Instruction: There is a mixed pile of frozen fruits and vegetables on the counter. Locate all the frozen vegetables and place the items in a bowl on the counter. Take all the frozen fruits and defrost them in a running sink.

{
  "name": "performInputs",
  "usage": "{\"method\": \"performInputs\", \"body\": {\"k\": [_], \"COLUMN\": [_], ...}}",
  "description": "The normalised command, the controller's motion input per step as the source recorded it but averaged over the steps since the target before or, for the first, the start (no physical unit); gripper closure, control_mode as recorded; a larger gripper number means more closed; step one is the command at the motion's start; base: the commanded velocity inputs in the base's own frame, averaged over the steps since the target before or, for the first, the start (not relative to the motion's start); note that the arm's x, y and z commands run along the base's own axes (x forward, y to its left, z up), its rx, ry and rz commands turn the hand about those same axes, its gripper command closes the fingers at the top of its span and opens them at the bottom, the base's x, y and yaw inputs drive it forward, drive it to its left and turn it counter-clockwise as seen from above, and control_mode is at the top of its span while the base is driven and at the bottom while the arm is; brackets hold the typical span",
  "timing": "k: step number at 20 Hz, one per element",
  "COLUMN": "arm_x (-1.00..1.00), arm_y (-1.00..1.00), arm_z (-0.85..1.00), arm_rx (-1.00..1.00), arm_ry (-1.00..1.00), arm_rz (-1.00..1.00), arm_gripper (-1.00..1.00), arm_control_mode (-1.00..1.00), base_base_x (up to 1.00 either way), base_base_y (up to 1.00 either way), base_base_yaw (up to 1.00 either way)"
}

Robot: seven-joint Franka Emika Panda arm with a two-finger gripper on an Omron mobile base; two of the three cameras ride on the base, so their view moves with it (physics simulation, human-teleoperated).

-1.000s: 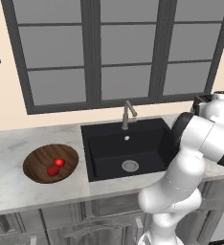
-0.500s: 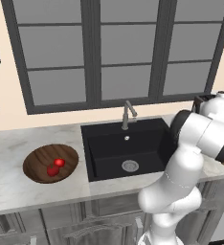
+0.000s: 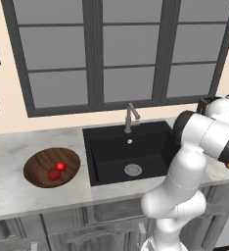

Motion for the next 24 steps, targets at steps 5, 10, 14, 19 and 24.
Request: {"method": "performInputs", "body": {"k": [5,10,14,19,24], "arm_x": [-0.08,-0.04,-0.06,-0.04,-0.04], "arm_y": [-0.07,-0.05,-0.07,-0.08,-0.05], "arm_z": [-0.10,-0.11,-0.08,-0.07,-0.09], "arm_rx": [0.00,0.00,0.00,0.00,0.00], "arm_ry": [0.00,0.00,0.00,0.00,0.00], "arm_rz": [-0.08,-0.08,-0.08,-0.08,-0.07], "arm_gripper": [-1.00,-1.00,-1.00,-1.00,-1.00], "arm_control_mode": [-1.00,-1.00,-1.00,-1.00,-1.00], "base_base_x": [0.00,0.00,0.00,0.00,0.00], "base_base_y": [0.00,0.00,0.00,0.00,0.00], "base_base_yaw": [0.00,0.00,0.00,0.00,0.00]}}
